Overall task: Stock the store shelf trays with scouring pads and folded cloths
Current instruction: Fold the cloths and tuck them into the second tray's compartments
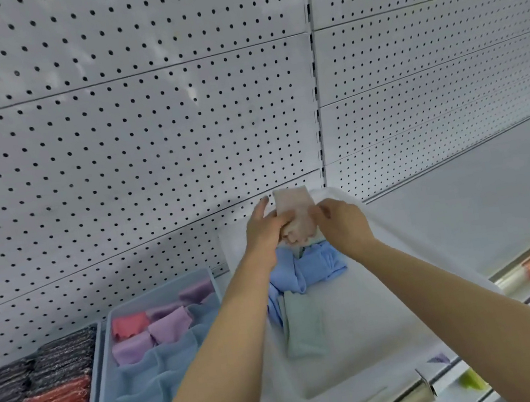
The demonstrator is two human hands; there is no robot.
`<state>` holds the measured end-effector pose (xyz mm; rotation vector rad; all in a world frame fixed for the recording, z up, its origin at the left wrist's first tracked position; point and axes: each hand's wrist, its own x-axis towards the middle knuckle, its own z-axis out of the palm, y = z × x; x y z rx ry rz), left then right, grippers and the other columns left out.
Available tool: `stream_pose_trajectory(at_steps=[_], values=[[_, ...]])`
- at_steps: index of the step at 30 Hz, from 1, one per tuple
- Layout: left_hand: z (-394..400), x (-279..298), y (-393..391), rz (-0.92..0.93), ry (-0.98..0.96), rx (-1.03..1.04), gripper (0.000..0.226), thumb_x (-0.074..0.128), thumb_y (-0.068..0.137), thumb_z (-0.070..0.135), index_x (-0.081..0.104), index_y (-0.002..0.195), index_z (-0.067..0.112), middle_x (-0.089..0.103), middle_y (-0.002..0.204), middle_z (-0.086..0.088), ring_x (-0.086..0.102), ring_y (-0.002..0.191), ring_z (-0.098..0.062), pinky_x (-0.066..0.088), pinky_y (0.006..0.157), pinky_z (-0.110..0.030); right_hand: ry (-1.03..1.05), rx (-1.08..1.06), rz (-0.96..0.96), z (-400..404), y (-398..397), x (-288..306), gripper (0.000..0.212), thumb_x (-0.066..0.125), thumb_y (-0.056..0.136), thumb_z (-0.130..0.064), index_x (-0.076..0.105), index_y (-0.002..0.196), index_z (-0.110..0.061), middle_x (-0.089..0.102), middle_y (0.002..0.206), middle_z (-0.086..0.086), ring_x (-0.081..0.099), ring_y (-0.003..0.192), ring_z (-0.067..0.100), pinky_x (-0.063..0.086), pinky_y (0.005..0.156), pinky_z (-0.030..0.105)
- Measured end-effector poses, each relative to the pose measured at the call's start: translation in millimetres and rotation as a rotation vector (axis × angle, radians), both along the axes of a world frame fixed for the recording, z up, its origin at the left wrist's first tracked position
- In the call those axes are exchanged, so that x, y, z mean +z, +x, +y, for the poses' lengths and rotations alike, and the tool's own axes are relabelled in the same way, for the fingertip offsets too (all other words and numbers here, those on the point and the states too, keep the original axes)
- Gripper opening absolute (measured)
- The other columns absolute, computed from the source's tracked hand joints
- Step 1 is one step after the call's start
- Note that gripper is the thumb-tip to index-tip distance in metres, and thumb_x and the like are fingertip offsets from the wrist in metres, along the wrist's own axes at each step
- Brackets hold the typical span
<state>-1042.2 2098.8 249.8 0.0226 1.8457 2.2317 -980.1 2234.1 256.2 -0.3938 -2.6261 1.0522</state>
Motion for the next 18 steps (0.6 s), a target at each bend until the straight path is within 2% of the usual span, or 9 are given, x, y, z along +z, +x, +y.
stream_pose_trajectory(at_steps=[2, 4, 6, 9, 11, 14, 18], values=[[-13.4, 19.8, 17.5, 0.085, 0.092, -0.04, 0.074, 0.072, 0.084, 0.008, 0.037, 0.146, 0.026, 0.067, 0.122, -0.008, 0.071, 0.083, -0.016, 0.055, 0.058, -0.027, -0.408, 0.045, 0.046, -13.8, -4.0, 15.9, 0.037, 0.043, 0.096, -0.046, 0.057, 0.083, -0.014, 0.061, 0.074, 0.004, 0.053, 0.066, 0.015, 0.044, 0.061, 0.028], [-27.9, 35.7, 33.6, 0.143, 0.13, -0.06, 0.067, 0.07, 0.086, 0.006, 0.041, 0.143, 0.027, 0.069, 0.117, -0.009, 0.071, 0.085, -0.018, 0.055, 0.057, -0.028, -0.771, 0.118, 0.091, -27.4, -4.6, 29.1, 0.036, 0.05, 0.095, -0.035, 0.064, 0.093, -0.002, 0.069, 0.091, 0.021, 0.06, 0.073, 0.023, 0.05, 0.07, 0.035], [-44.0, 42.2, 43.6, 0.203, 0.099, -0.07, 0.06, 0.068, 0.087, 0.004, 0.045, 0.139, 0.024, 0.071, 0.111, -0.011, 0.071, 0.089, -0.023, 0.057, 0.063, -0.031, -0.963, 0.198, 0.159, -41.2, -1.8, 37.2, 0.026, 0.06, 0.092, -0.021, 0.065, 0.101, 0.003, 0.069, 0.098, 0.024, 0.065, 0.077, 0.026, 0.054, 0.071, 0.036], [-70.9, 48.8, 53.2, 0.268, 0.033, -0.05, 0.059, 0.069, 0.087, 0.009, 0.048, 0.14, 0.023, 0.073, 0.109, -0.008, 0.07, 0.1, -0.024, 0.055, 0.079, -0.031, -0.932, 0.237, 0.235, -63.5, 1.6, 44.9, 0.016, 0.066, 0.085, -0.009, 0.067, 0.098, 0.001, 0.07, 0.091, 0.02, 0.065, 0.076, 0.024, 0.055, 0.069, 0.036], [-88.2, 54.8, 58.1, 0.285, 0.004, -0.012, 0.053, 0.068, 0.089, 0.015, 0.051, 0.136, 0.029, 0.073, 0.105, -0.007, 0.07, 0.096, -0.022, 0.056, 0.078, -0.031, -0.857, 0.237, 0.245, -77.9, 4.4, 47.2, 0.015, 0.068, 0.084, -0.01, 0.068, 0.095, 0.0, 0.07, 0.087, 0.018, 0.065, 0.074, 0.024, 0.055, 0.066, 0.035], [-107.5, 63.4, 63.9, 0.353, -0.112, 0.072, 0.05, 0.067, 0.089, 0.009, 0.055, 0.131, 0.032, 0.072, 0.093, -0.012, 0.069, 0.086, -0.023, 0.059, 0.072, -0.03, -0.809, 0.249, 0.215, -97.9, 9.2, 50.5, 0.014, 0.069, 0.084, -0.012, 0.067, 0.097, -0.008, 0.071, 0.091, 0.016, 0.068, 0.079, 0.028, 0.057, 0.072, 0.04], [-129.9, 66.3, 61.0, 0.455, -0.248, 0.25, 0.047, 0.068, 0.084, 0.005, 0.06, 0.116, 0.038, 0.071, 0.092, -0.015, 0.069, 0.088, -0.029, 0.06, 0.074, -0.043, -0.844, 0.353, 0.197, -119.0, 11.5, 51.3, 0.043, 0.071, 0.084, -0.017, 0.057, 0.125, -0.019, 0.072, 0.097, 0.011, 0.071, 0.087, 0.026, 0.059, 0.074, 0.039]])
